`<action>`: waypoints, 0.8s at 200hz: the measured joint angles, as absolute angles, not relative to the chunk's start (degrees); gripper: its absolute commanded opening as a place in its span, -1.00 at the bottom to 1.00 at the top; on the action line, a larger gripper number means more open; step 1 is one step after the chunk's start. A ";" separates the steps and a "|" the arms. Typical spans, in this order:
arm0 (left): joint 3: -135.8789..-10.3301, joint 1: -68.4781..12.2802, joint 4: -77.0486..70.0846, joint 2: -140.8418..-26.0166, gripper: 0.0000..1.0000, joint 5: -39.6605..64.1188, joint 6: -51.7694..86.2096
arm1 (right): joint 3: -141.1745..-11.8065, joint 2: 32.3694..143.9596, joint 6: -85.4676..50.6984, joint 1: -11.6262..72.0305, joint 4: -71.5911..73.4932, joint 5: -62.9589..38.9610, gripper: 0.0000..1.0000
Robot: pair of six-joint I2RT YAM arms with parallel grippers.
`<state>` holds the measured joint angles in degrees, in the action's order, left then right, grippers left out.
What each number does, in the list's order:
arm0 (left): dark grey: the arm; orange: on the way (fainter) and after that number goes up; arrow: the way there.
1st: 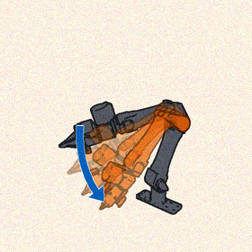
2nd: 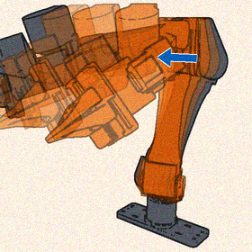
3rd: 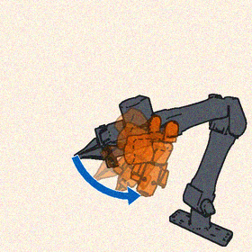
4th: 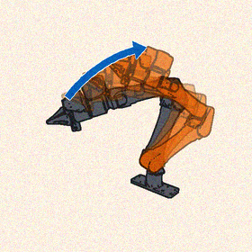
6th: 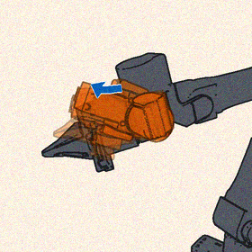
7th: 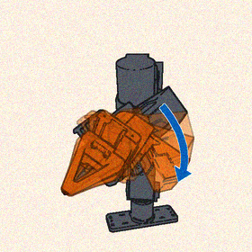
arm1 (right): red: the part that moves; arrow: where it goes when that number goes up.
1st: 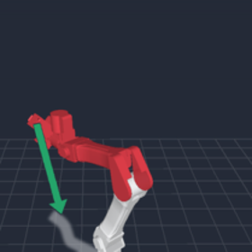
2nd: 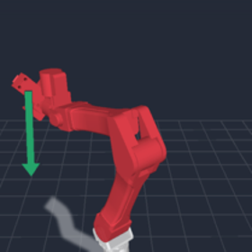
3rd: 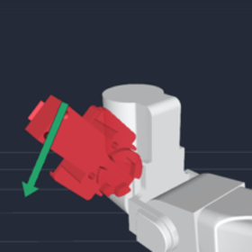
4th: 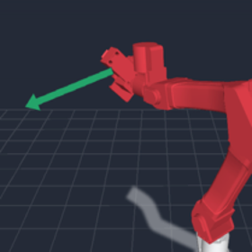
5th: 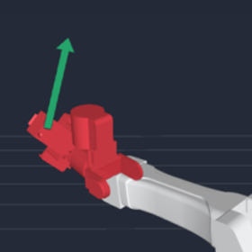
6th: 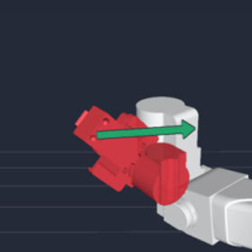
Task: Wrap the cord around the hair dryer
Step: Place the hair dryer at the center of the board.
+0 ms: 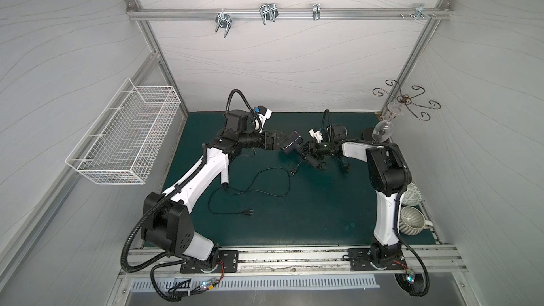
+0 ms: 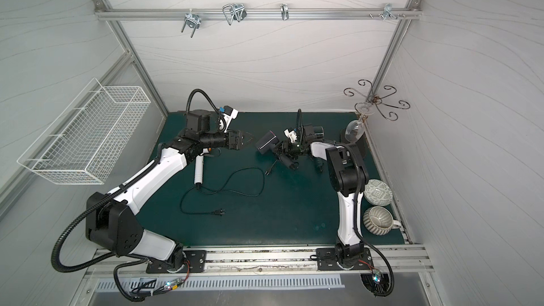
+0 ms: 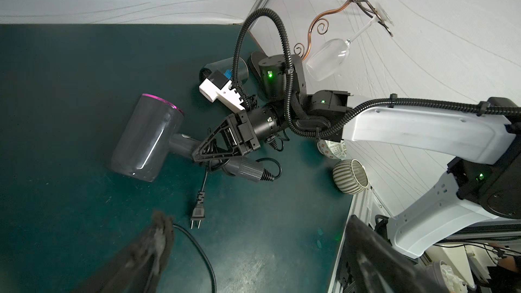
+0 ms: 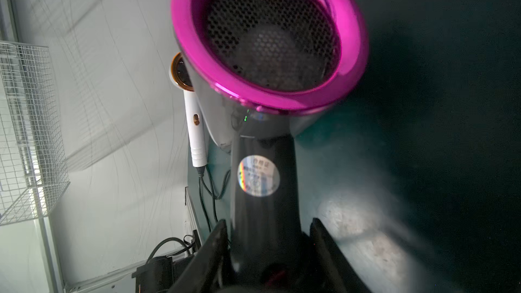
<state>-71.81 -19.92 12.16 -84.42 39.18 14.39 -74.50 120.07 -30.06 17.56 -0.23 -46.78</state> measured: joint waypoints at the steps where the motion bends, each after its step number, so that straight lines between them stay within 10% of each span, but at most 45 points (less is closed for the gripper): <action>1: -71.75 -19.92 12.14 -84.34 0.96 39.13 14.39 | -74.41 120.07 -30.09 17.56 -0.21 -46.76 -1.00; 28: -70.78 -19.92 12.14 -82.70 0.96 38.50 14.33 | -71.81 120.05 -29.52 17.54 0.89 -46.26 -0.99; 57: -70.43 -19.92 12.12 -82.32 0.96 38.09 14.28 | -69.01 119.44 -27.94 18.22 1.37 -45.06 0.00; 112: -69.49 -19.92 12.12 -82.32 0.96 37.69 14.28 | -64.47 114.28 -26.65 19.99 2.04 -41.36 0.96; 160: -68.36 -19.92 12.14 -82.04 0.96 36.80 14.37 | -63.88 111.55 -25.96 19.99 -0.40 -37.54 0.98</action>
<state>-68.36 -19.92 12.14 -82.04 36.80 14.37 -63.88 111.55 -25.96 19.99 -0.40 -37.54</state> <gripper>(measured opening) 0.981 0.989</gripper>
